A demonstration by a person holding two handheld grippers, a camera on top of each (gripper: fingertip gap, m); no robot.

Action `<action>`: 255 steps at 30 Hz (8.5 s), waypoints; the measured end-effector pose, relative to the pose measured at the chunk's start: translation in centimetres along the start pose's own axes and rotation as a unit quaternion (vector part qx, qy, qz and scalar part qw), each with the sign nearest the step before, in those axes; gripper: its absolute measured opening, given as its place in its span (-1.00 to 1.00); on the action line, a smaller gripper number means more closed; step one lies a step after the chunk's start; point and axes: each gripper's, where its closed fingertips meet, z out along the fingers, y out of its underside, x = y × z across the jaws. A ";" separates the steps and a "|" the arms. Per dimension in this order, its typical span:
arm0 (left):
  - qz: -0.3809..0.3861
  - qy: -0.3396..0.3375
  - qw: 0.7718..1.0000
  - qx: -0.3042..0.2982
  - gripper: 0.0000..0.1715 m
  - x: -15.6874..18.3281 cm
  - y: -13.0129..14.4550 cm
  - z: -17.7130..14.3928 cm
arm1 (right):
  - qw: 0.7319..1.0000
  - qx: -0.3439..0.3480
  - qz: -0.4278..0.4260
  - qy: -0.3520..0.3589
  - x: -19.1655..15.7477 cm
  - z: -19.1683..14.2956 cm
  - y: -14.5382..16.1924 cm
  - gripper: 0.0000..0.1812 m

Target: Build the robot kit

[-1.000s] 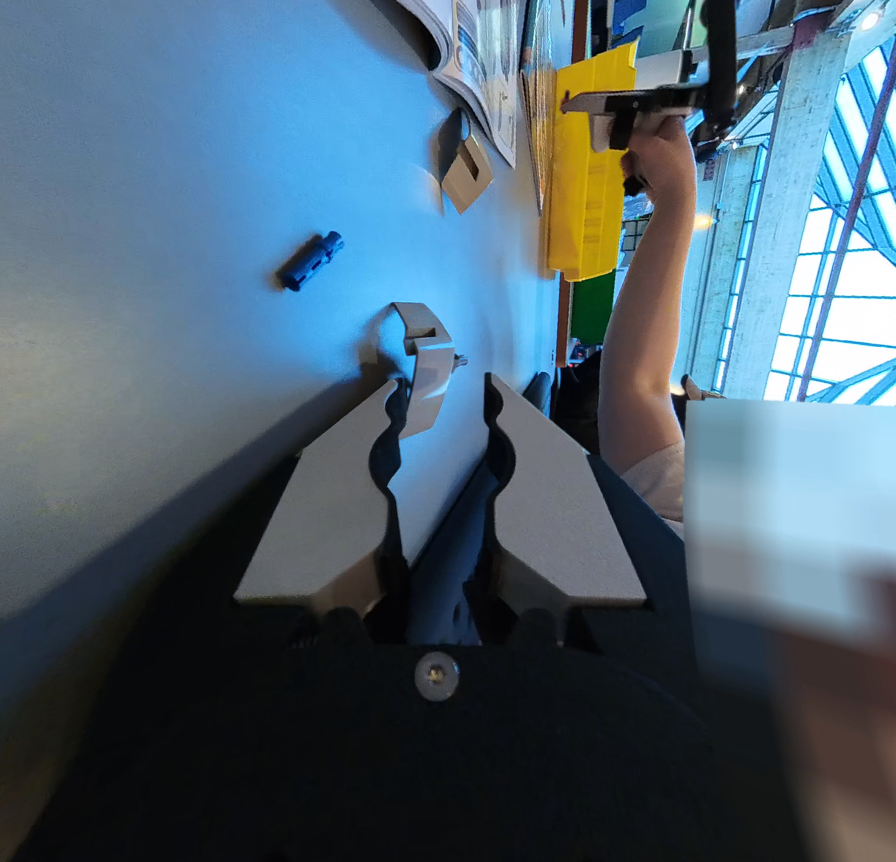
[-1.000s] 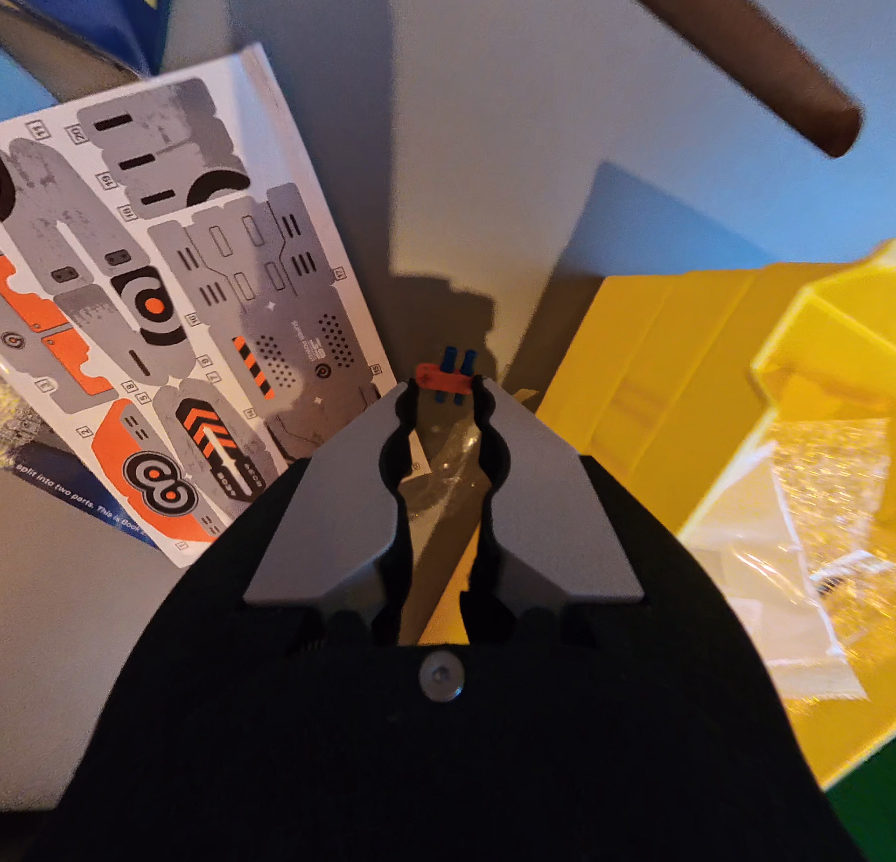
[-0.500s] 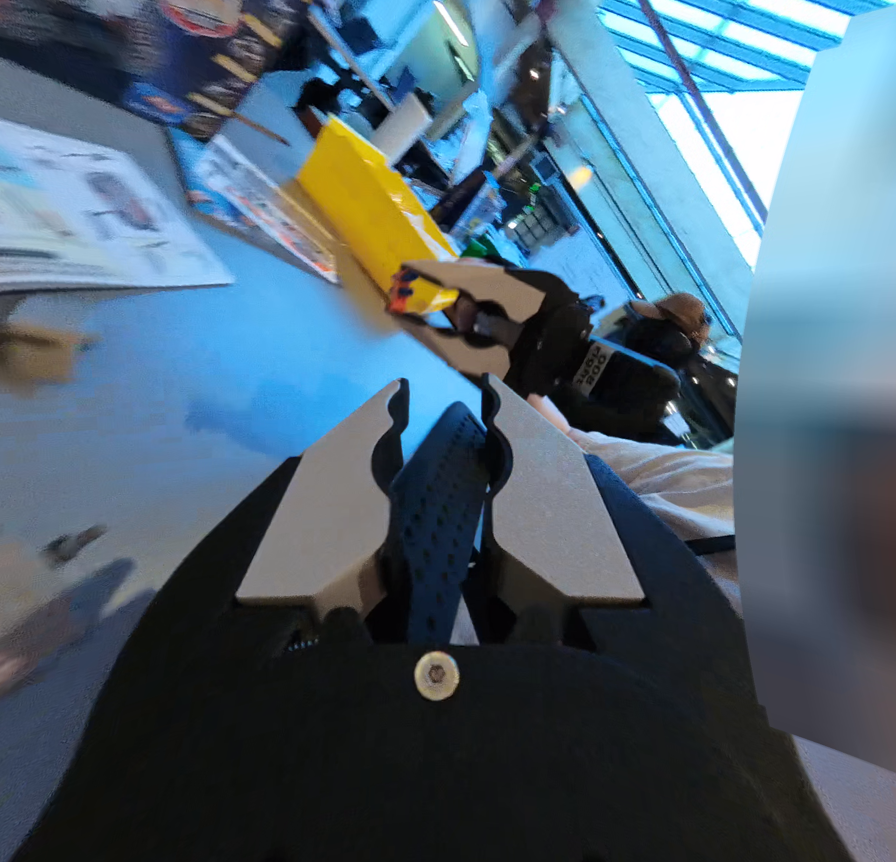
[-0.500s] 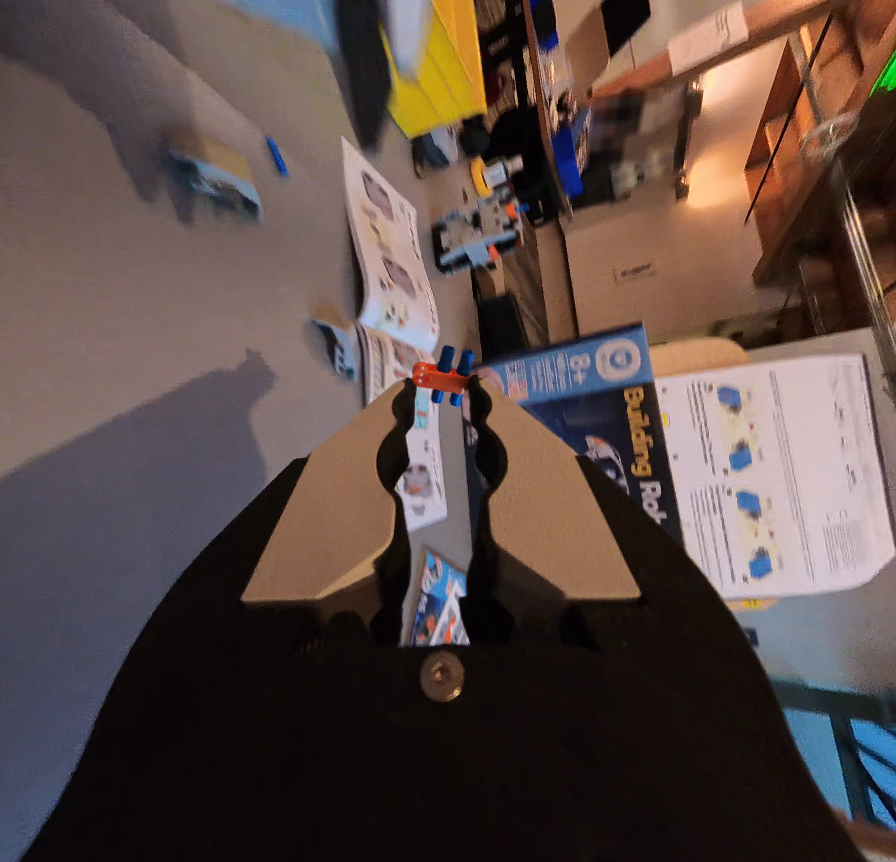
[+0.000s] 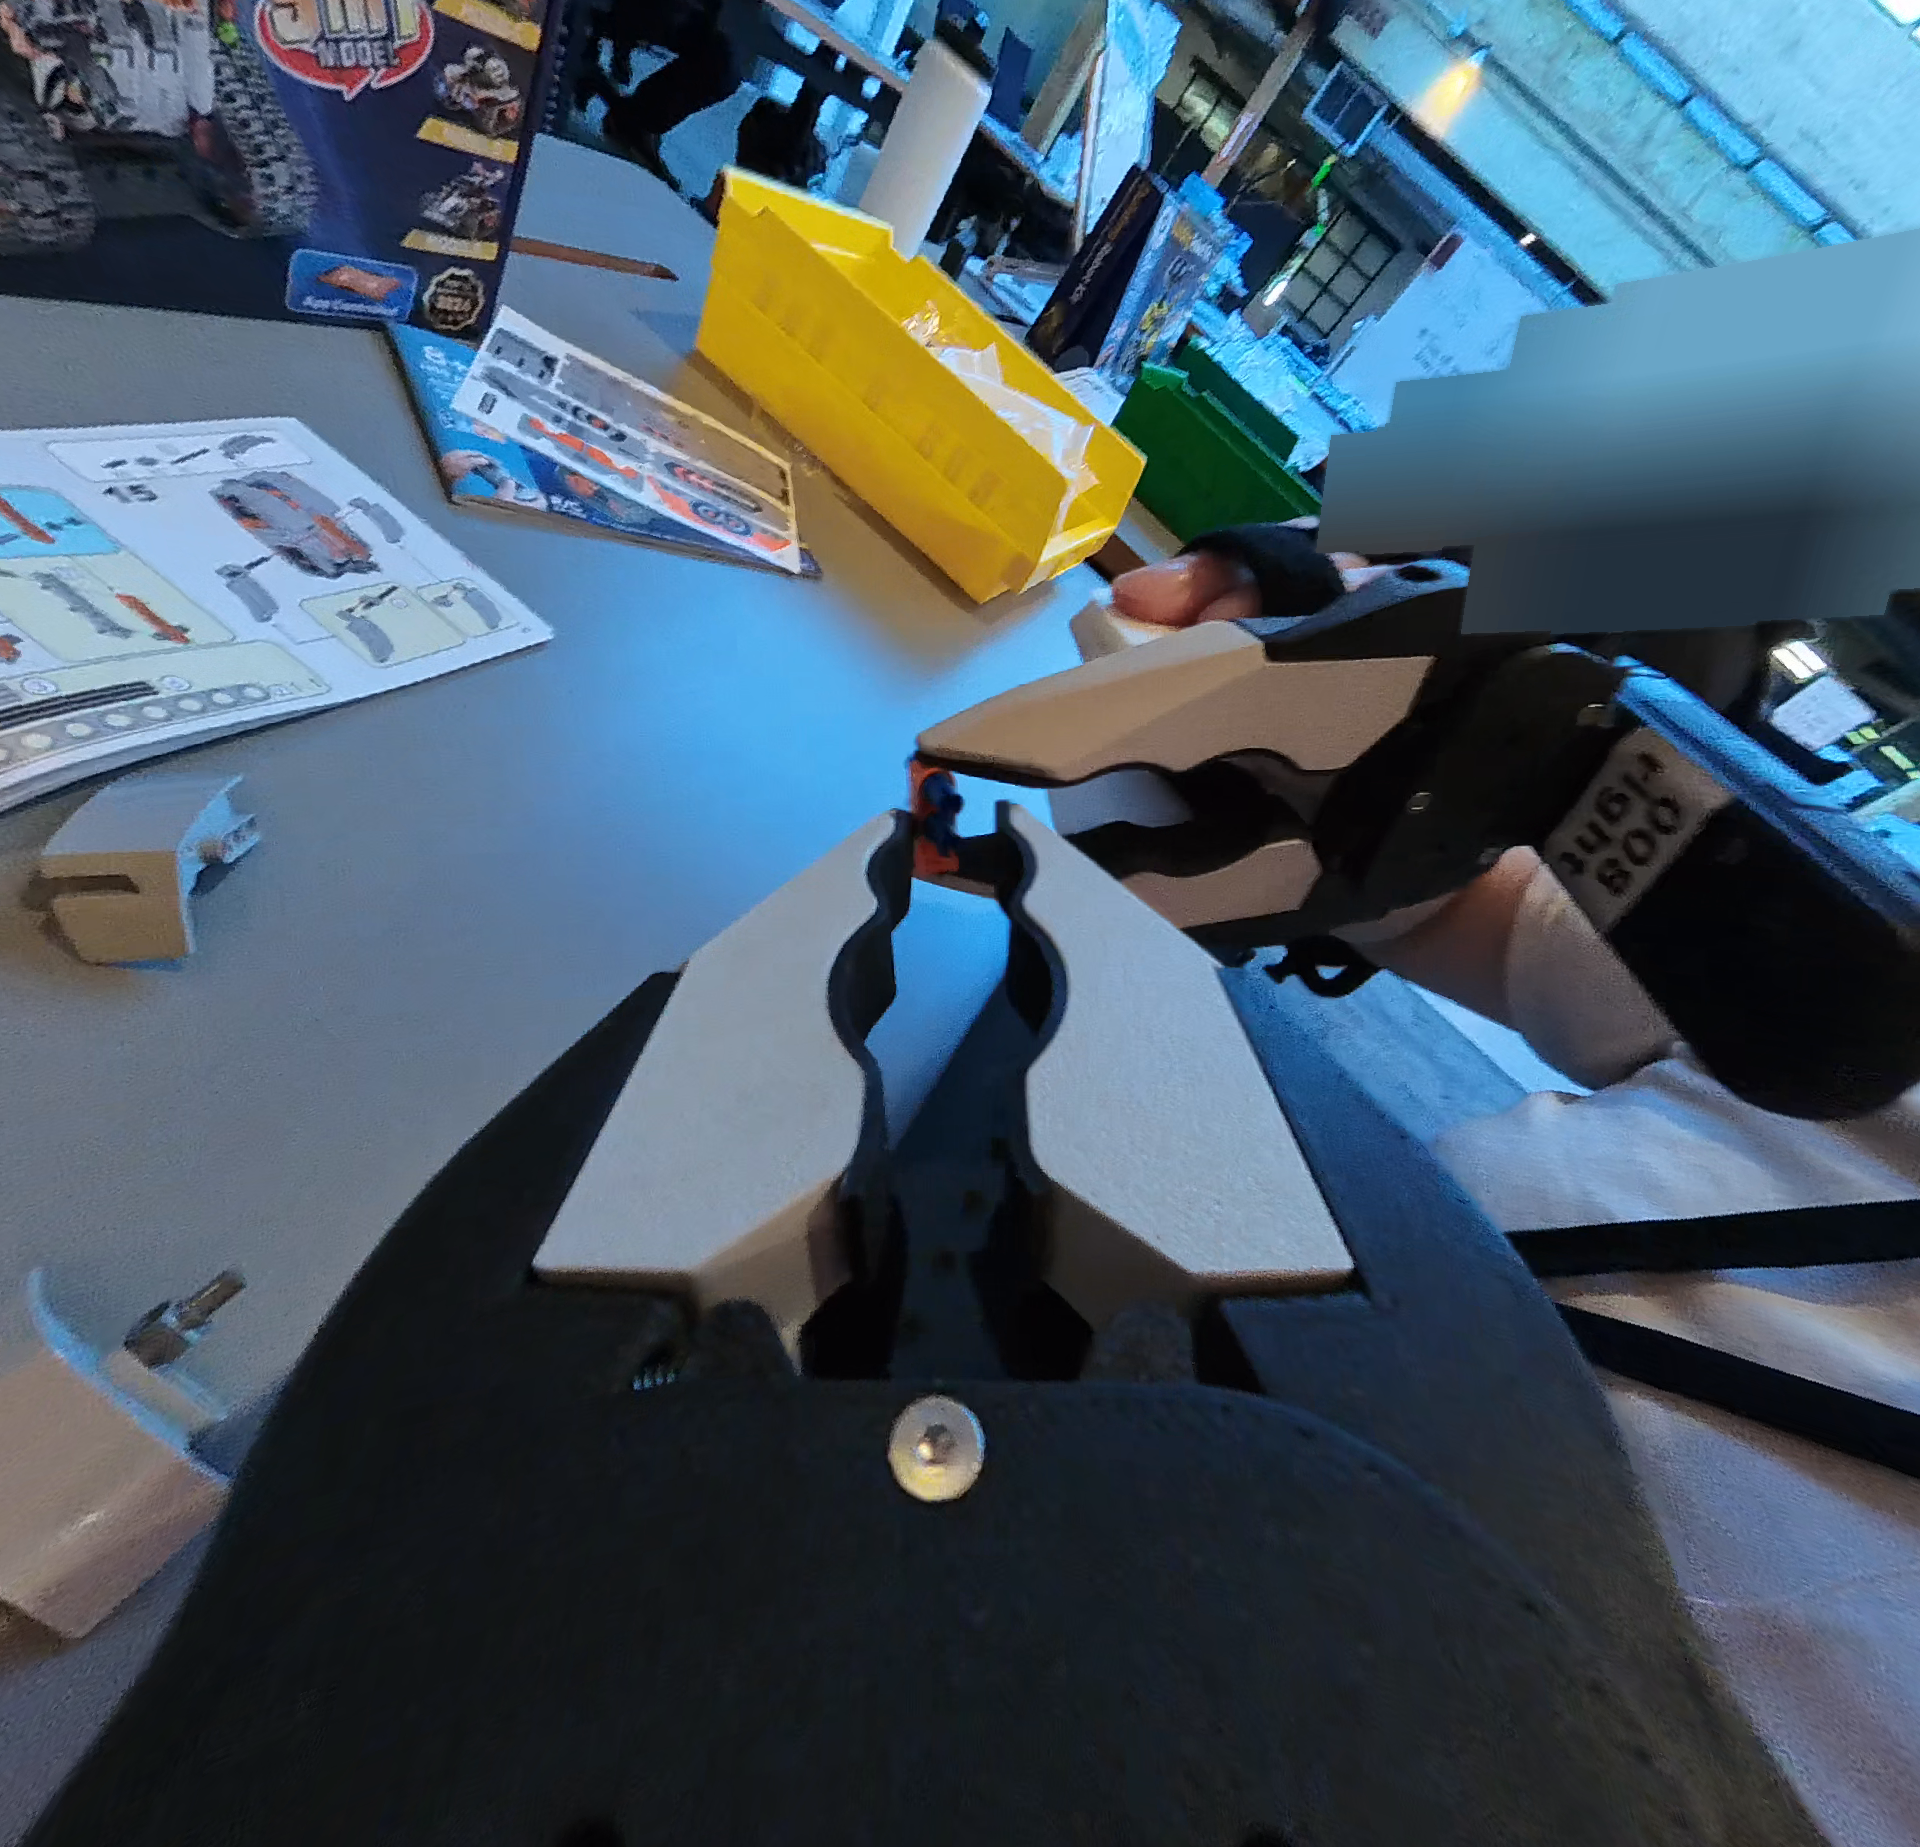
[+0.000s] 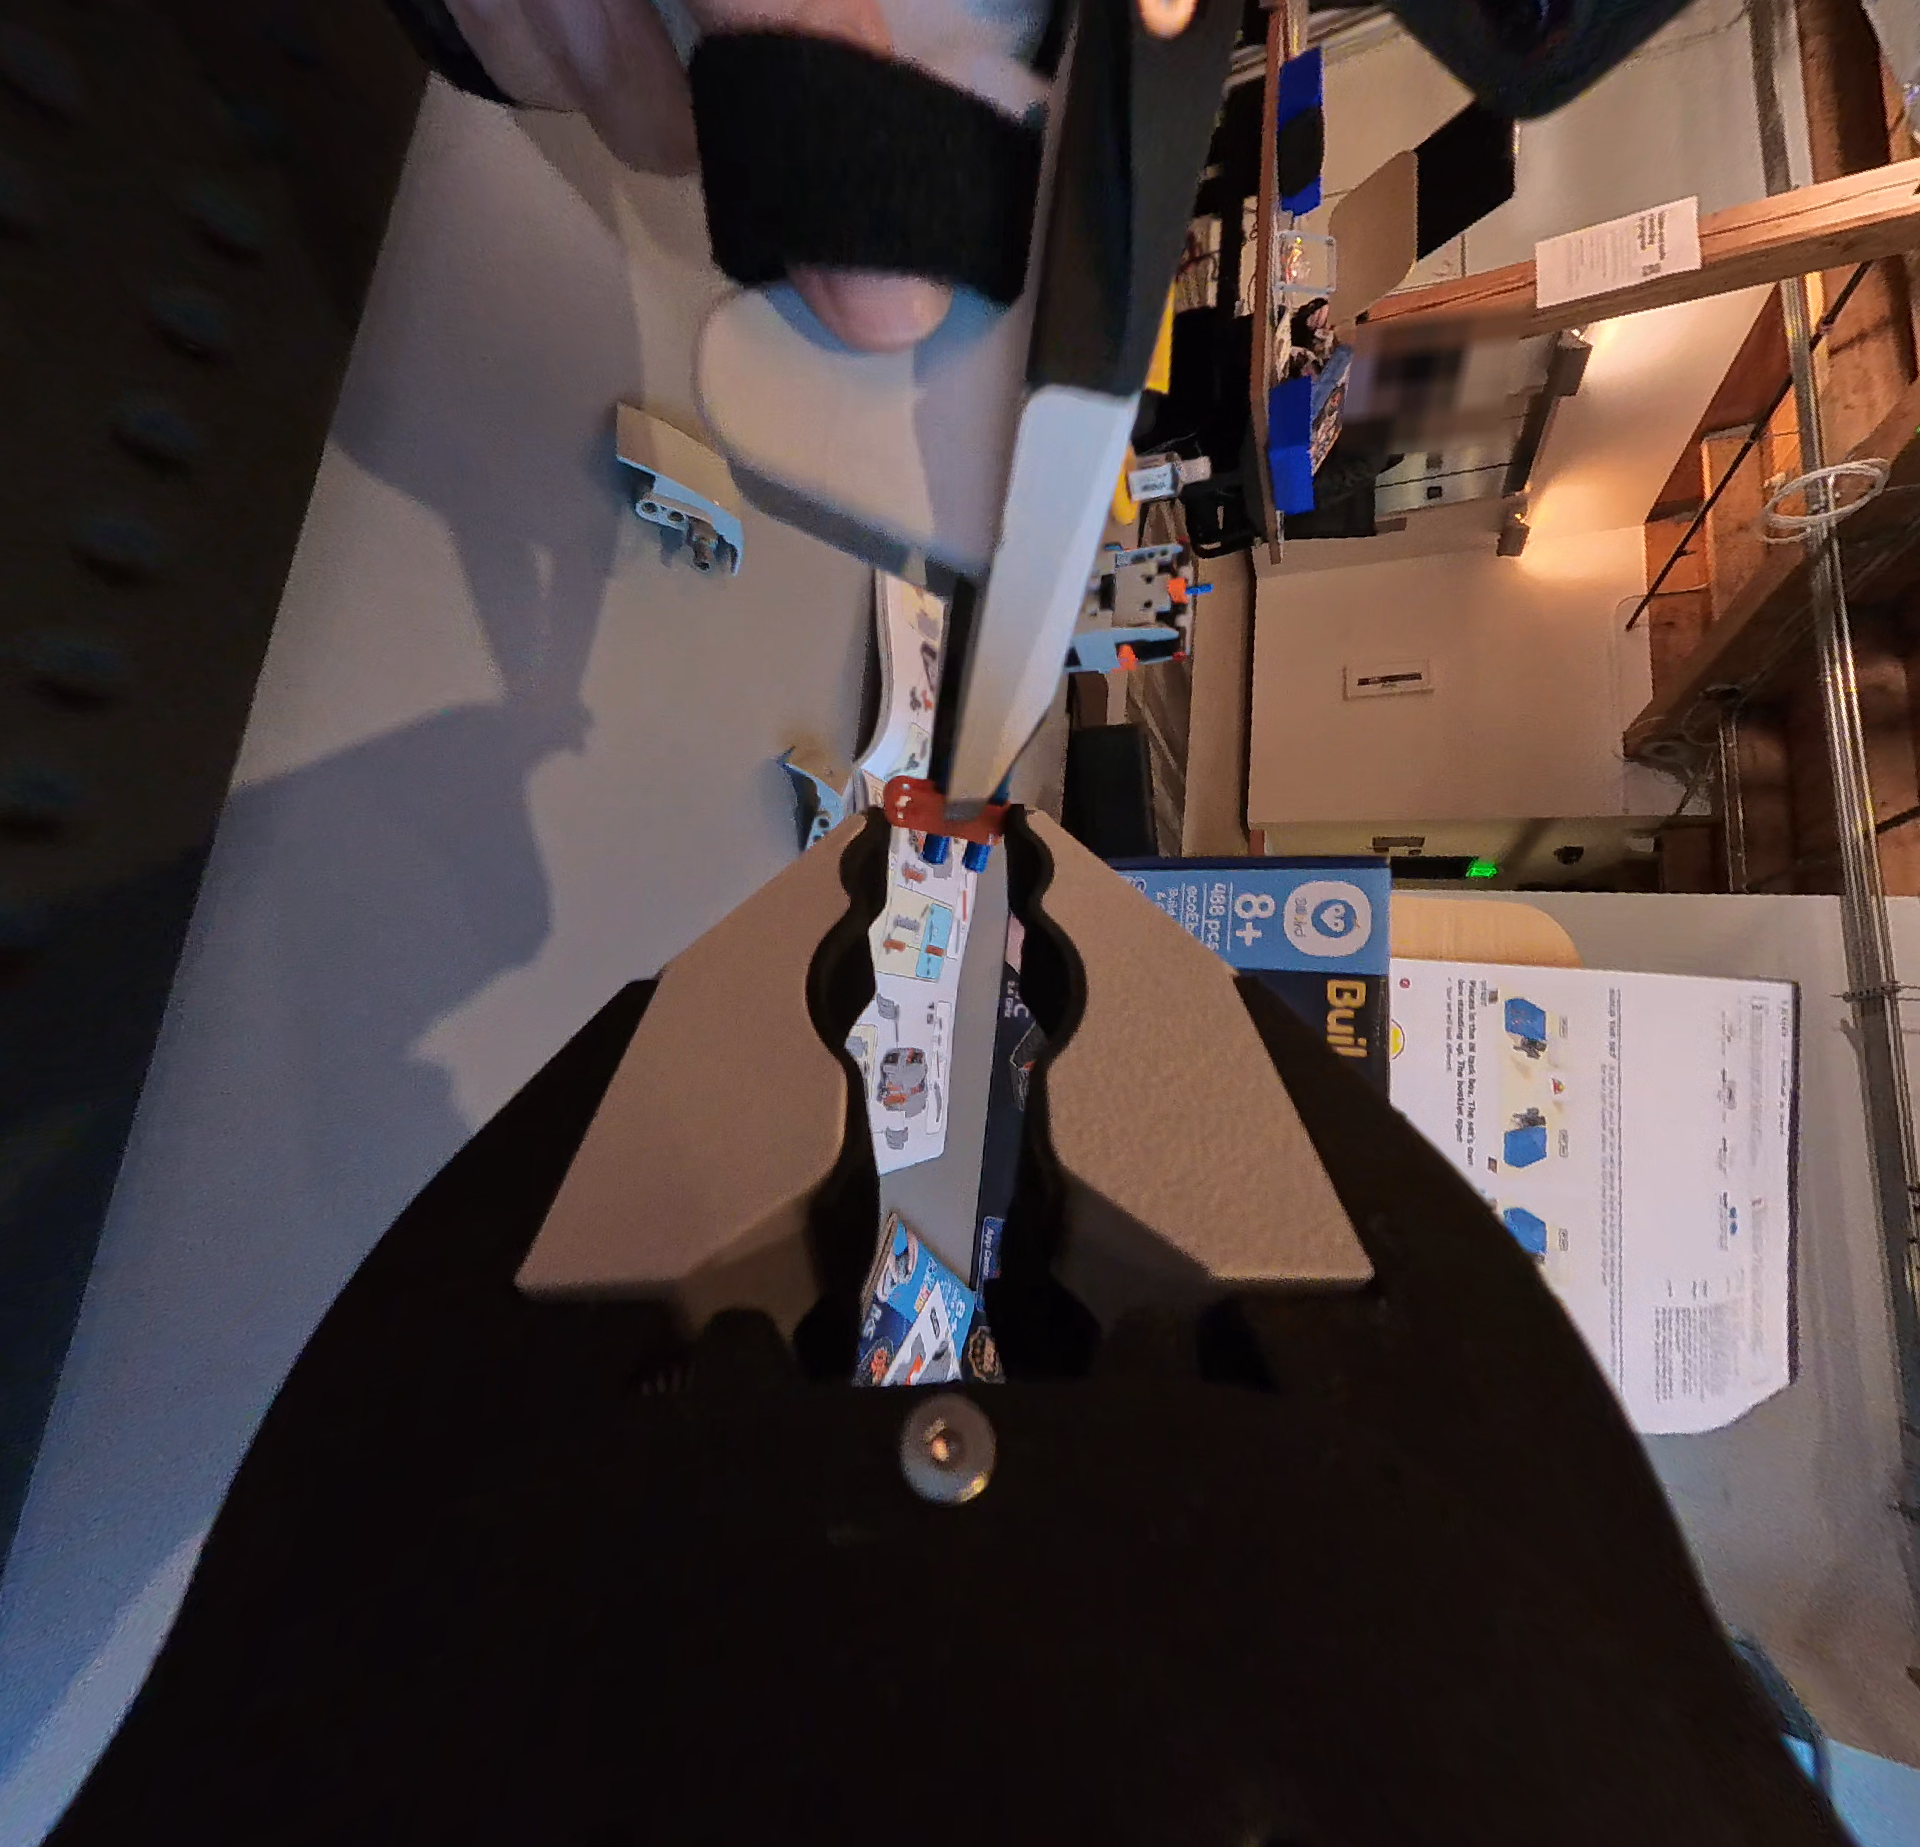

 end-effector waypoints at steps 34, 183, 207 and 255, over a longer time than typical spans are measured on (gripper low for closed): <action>-0.078 0.142 0.983 0.090 -0.88 1.6 -0.1 -6.6 | 0.392 0.313 0.748 -0.436 2.0 0.9 -6.6 -0.94; 0.159 -0.014 0.986 -0.054 -1.00 -17.7 -13.7 -9.5 | 0.573 0.176 0.739 -0.309 -5.0 8.7 2.1 -0.94; 0.121 0.038 0.991 -0.039 -1.00 -18.6 -15.8 -8.0 | 0.569 0.179 0.731 -0.331 -5.1 9.1 1.7 -0.94; 0.119 0.046 0.991 -0.031 -1.00 -16.8 -16.7 -9.0 | 0.546 0.193 0.749 -0.322 -4.4 9.1 2.7 -0.94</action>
